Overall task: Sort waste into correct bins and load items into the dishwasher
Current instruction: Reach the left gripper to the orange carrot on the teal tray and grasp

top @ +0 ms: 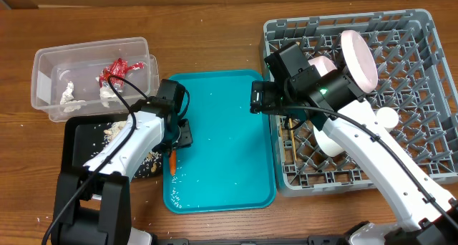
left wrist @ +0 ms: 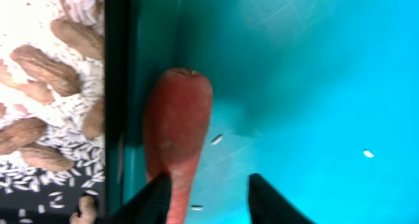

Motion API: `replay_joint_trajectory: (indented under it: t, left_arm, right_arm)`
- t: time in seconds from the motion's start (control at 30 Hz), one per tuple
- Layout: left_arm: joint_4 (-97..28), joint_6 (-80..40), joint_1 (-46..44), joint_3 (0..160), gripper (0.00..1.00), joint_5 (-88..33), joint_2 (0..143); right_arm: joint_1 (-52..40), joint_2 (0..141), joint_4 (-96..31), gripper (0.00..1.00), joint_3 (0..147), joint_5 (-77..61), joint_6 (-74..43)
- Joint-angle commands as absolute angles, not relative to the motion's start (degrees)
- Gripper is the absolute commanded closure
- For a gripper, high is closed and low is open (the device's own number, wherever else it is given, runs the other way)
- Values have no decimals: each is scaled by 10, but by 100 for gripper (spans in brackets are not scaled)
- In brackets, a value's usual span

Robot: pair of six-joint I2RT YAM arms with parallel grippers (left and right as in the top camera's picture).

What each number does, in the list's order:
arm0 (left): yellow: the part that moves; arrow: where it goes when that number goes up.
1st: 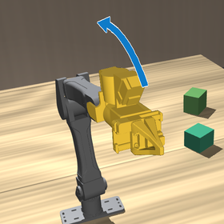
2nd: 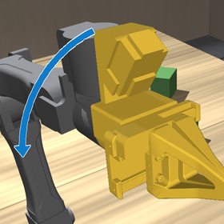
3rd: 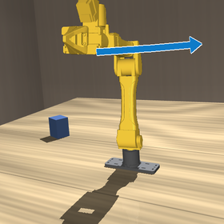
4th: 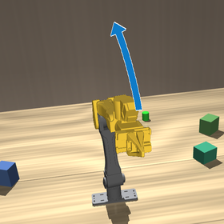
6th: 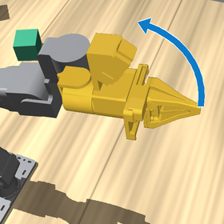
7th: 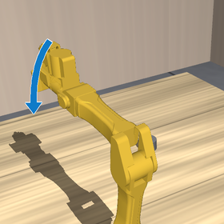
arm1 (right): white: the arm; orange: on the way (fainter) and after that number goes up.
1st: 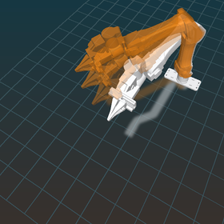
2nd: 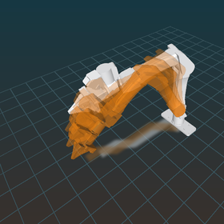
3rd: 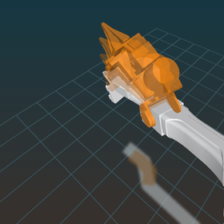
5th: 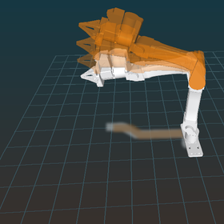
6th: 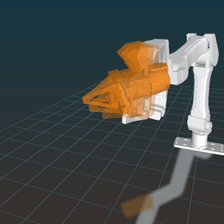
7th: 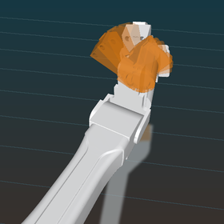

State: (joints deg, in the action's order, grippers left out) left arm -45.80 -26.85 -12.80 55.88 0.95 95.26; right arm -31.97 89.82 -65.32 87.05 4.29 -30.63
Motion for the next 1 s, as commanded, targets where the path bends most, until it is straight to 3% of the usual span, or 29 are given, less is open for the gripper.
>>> replay_joint_trajectory:
  t: [0.0, 0.23, 0.43, 0.57, 0.67, 0.97]
  left_arm:
    - [-418, -269, -128, 535, 56, 4, 1000]
    - [-413, -271, -129, 527, 63, 17, 1000]
    - [-406, -270, -128, 526, 63, 63, 1001]
    - [-401, -270, -128, 526, 77, 66, 1001]
    - [-407, -270, -128, 528, 96, 32, 1001]
    - [-598, -242, -121, 706, 96, 73, 984]
  right_arm:
    - [-321, 895, -650, 0, 874, 42, -300]
    - [-321, 895, -648, 0, 874, 42, -300]
    - [-321, 895, -648, 0, 874, 42, -300]
    - [-321, 895, -649, 0, 873, 42, -300]
    - [-321, 895, -650, 0, 873, 42, -300]
    - [-321, 895, -647, 0, 873, 42, -299]
